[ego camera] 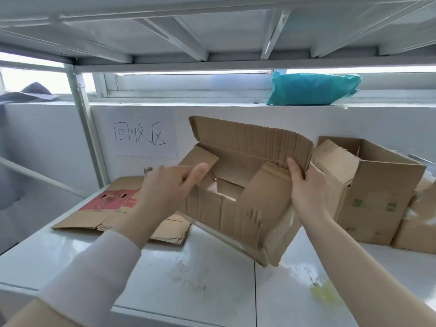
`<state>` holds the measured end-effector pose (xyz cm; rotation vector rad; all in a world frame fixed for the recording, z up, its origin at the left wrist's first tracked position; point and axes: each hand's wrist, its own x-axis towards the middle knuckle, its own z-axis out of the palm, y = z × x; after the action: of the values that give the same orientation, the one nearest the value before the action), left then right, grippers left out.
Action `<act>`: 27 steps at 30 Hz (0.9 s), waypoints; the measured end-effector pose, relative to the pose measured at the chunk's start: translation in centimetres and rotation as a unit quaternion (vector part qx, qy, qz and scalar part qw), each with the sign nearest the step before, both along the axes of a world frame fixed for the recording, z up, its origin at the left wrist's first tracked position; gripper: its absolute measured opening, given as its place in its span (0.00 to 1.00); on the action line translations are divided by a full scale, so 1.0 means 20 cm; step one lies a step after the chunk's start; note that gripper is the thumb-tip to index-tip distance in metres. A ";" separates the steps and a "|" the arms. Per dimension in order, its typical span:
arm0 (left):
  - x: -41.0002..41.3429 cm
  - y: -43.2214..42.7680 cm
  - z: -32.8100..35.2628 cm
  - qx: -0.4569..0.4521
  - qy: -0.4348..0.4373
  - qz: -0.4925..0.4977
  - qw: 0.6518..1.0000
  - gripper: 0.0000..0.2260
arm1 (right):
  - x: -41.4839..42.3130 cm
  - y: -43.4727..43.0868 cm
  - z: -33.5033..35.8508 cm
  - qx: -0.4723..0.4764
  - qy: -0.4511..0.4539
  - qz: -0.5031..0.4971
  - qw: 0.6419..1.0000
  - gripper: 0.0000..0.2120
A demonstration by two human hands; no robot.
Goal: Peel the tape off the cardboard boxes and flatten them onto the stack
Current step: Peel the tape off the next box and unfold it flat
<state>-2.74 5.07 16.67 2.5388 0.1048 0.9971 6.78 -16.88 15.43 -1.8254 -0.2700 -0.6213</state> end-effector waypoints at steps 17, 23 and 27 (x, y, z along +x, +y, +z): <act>0.06 0.25 -0.17 -0.081 0.048 0.124 0.988 0.20 | -0.02 0.15 -0.14 0.008 -0.182 -0.024 0.983 0.14; 0.04 0.27 -0.16 -0.095 0.010 0.162 0.982 0.20 | -0.07 0.23 -0.21 -0.350 -0.615 0.008 0.707 0.06; 0.03 0.28 -0.13 -0.089 0.030 0.168 0.981 0.20 | -0.13 0.26 -0.23 -0.475 -0.636 -0.008 0.609 0.10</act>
<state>-2.09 10.69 14.11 2.4327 0.6303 0.9809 4.27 -11.63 10.81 -1.9233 -1.8366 -2.0275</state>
